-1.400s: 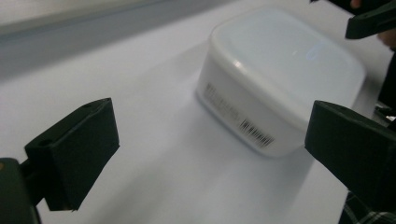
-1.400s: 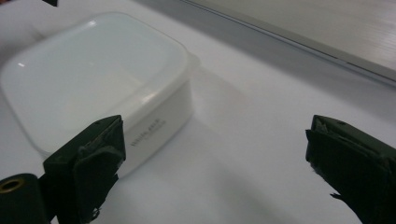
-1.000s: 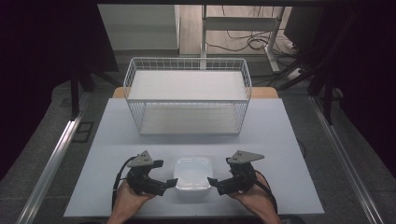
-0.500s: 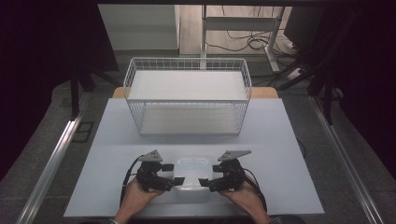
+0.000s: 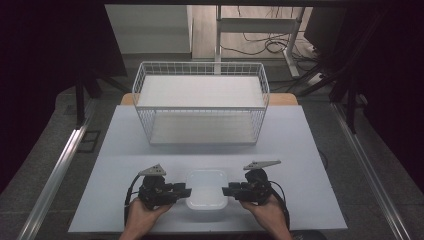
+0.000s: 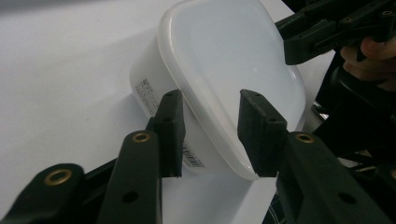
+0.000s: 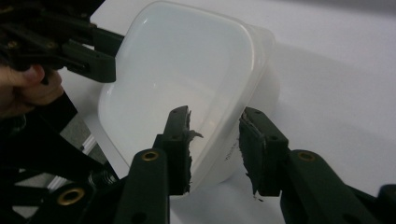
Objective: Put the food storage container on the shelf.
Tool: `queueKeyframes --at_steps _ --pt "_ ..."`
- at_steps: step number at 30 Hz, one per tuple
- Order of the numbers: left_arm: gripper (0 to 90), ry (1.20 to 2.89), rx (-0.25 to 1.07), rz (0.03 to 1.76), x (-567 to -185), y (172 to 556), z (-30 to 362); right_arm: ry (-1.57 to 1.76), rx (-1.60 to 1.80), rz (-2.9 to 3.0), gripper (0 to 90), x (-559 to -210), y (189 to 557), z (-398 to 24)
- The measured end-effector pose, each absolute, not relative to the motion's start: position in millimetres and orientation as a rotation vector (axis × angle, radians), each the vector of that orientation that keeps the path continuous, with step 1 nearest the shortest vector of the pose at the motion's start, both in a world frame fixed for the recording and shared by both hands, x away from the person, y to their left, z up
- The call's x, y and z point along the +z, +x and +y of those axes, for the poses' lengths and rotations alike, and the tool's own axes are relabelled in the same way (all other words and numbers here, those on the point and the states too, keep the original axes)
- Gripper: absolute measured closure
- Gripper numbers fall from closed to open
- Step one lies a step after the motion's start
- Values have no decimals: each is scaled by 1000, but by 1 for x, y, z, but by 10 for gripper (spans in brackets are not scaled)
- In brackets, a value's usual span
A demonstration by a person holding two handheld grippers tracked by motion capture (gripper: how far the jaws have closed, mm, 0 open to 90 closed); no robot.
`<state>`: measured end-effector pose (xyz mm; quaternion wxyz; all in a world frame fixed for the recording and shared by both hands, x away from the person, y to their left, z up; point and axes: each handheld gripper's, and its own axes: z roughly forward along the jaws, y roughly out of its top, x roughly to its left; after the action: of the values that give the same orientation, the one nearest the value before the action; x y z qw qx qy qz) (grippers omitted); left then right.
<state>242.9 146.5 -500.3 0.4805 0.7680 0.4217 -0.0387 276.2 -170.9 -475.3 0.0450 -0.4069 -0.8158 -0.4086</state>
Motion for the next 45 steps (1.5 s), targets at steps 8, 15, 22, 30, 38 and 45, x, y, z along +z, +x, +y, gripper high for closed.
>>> queueKeyframes --at_steps 8,15,22,30,38,45 --pt "799 1810 -77 1050 -498 239 149 -1312 -1351 -2481 777 -471 271 -175" --pt "808 1815 -37 1069 -496 241 148 -1315 -1387 -2542 779 -470 266 -171" --pt "808 1812 5 1061 -483 243 148 -1289 -1437 -2545 782 -460 268 -172" --pt "807 1806 45 1040 -464 256 150 -1260 -1491 -2568 782 -445 280 -171" --pt "807 1793 87 1006 -437 270 154 -1231 -1573 -2572 783 -420 293 -169" --pt "805 1775 123 987 -417 282 157 -1219 -1624 -2570 784 -401 306 -166"
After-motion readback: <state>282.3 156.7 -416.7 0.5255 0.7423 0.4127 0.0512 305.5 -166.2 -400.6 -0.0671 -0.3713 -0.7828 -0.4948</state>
